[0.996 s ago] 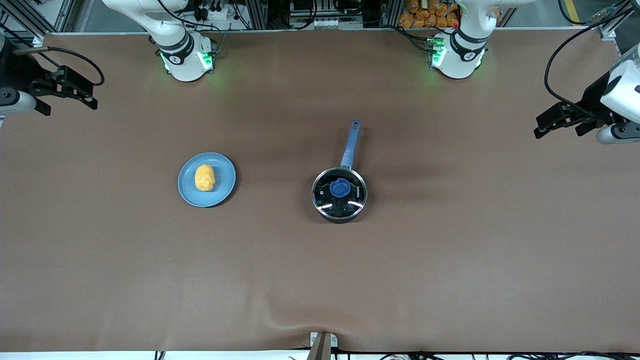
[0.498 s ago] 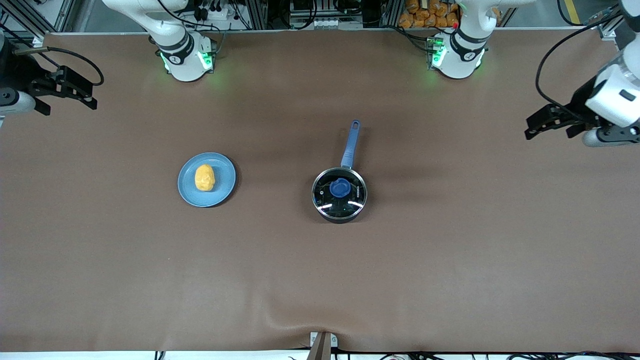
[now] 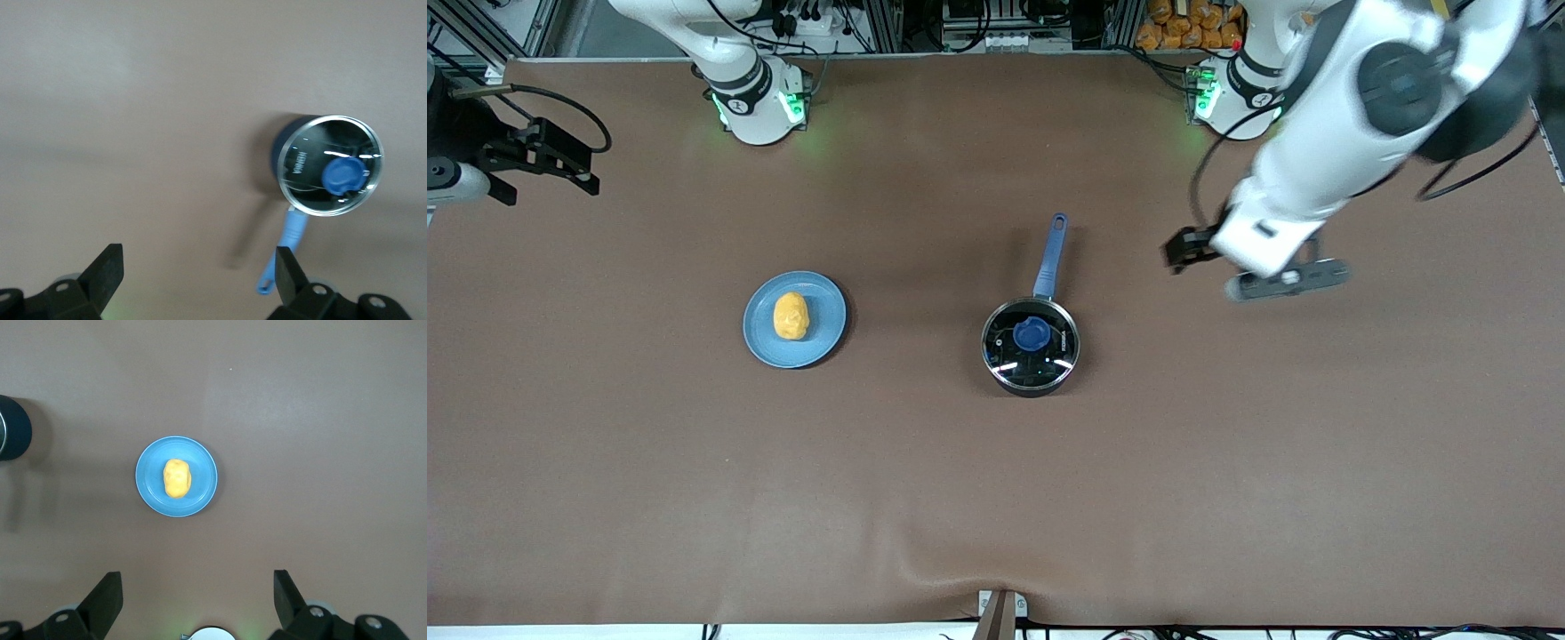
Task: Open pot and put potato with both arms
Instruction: 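Reach the left gripper over the saucepan lid's blue knob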
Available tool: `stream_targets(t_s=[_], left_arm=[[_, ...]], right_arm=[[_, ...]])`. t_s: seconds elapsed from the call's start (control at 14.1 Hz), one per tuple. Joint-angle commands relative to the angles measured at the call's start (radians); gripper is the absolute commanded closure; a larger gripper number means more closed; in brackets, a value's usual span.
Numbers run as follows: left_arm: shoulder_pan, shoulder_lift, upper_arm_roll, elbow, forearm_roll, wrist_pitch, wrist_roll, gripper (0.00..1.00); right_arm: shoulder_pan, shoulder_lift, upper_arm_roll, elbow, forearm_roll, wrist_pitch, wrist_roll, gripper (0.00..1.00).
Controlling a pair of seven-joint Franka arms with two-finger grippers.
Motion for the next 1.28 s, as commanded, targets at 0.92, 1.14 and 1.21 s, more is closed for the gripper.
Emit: stream_targets(t_s=[0.92, 1.14, 1.21], left_arm=[[-0.290, 0.436, 0.013, 0.157, 0.215, 0.309, -0.399, 0.00], [-0.313, 0.476, 0.015, 0.192, 0.247, 0.312, -0.438, 0.00], [-0.313, 0.482, 0.015, 0.194, 0.252, 0.312, -0.441, 0.00]], right_arm=[[-0.001, -0.016, 0.002, -0.015, 0.014, -0.006, 0.004, 0.00], [-0.007, -0.016, 0.001, -0.015, 0.022, -0.006, 0.002, 0.00], [-0.009, -0.016, -0.001, -0.015, 0.028, -0.004, 0.002, 0.00]])
